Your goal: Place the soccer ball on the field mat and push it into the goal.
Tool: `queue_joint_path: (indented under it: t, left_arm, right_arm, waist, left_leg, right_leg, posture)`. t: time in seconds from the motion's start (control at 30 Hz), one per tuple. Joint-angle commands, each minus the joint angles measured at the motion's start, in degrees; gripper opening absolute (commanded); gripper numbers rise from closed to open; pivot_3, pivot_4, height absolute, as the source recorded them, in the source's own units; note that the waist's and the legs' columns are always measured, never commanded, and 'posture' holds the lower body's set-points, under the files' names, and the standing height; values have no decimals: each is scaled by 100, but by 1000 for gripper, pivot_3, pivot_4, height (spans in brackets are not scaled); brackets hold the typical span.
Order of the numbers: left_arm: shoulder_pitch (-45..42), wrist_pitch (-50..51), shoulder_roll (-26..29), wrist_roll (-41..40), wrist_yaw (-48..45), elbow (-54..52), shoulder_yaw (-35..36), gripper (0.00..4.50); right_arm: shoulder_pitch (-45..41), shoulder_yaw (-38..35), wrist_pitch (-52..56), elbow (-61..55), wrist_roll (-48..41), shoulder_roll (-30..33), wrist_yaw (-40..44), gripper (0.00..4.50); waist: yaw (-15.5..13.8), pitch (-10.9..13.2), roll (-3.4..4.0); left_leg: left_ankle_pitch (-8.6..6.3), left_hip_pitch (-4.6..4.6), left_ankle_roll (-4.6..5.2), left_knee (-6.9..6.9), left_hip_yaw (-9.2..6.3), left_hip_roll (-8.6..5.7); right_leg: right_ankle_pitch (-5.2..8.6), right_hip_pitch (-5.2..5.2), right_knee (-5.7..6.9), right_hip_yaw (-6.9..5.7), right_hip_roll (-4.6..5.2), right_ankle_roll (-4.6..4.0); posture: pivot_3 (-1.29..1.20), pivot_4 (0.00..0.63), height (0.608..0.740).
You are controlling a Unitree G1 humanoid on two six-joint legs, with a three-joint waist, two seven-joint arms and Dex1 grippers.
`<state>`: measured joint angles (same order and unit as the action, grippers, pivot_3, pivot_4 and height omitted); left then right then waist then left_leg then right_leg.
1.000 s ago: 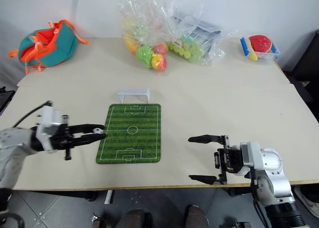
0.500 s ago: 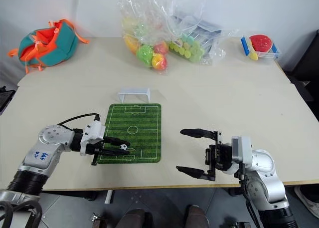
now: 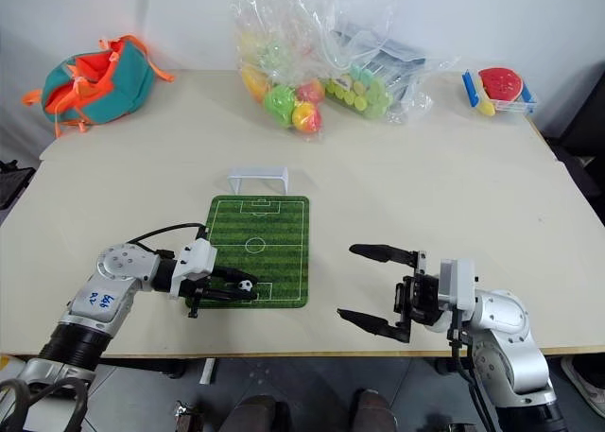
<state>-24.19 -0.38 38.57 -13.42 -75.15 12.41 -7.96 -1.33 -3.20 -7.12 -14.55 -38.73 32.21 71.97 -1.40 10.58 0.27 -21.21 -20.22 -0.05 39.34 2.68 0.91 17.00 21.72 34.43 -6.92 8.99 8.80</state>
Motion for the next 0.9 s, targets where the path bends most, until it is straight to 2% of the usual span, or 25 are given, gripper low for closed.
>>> queue_joint_path:
  t: [0.03, 0.23, 0.3, 0.47, 0.77, 0.9]
  left_arm:
    - [-35, -87, 3, 43, -54, 3, -27, 856]
    - [-45, 42, -21, -18, -59, -23, 0, 856]
    - [-43, 31, -47, -32, -44, -19, 12, 1593]
    - [-41, -111, -178, -95, 36, 27, 119, 3107]
    - [-14, -267, -110, -165, -56, 59, 246, 3107]
    - [62, -164, -164, -785, -167, -234, 682, 3107]
  right_arm:
    - [125, -319, -287, 254, 115, 119, 224, 4500]
    - [220, -522, -569, 697, 178, 125, 541, 4500]
    - [215, -540, -595, 759, 171, 106, 596, 4500]
    - [198, -549, -614, 836, 135, 95, 664, 4500]
    - [183, -517, -573, 848, 133, 78, 689, 4500]
    - [233, -434, -486, 726, 154, 38, 598, 4500]
  waist:
    - [5, 0, 0]
    - [5, 0, 0]
    - [7, 0, 0]
    - [-1, 0, 0]
    - [3, 0, 0]
    - [6, 0, 0]
  left_leg:
    - [0, 0, 0, 0, 1, 0]
    - [0, 2, 0, 3, 1, 0]
    - [0, 3, 0, 5, 0, 1]
    - [-1, 1, 1, 16, -3, 1]
    - [-1, 0, 2, 29, -3, 2]
    - [-1, 0, 2, 32, -4, 3]
  right_leg:
    - [0, 0, 0, 0, 0, 0]
    - [0, -2, 1, 1, 0, 1]
    - [0, -3, 3, 1, 0, 1]
    - [-1, -8, 4, 0, 0, 2]
    - [-2, -9, 12, 1, 0, 3]
    - [-2, -9, 16, 1, 0, 3]
  posture:
    - [0, 150, 740]
    - [0, 150, 740]
    - [0, 150, 740]
    - [0, 150, 740]
    - [0, 150, 740]
    - [0, 150, 740]
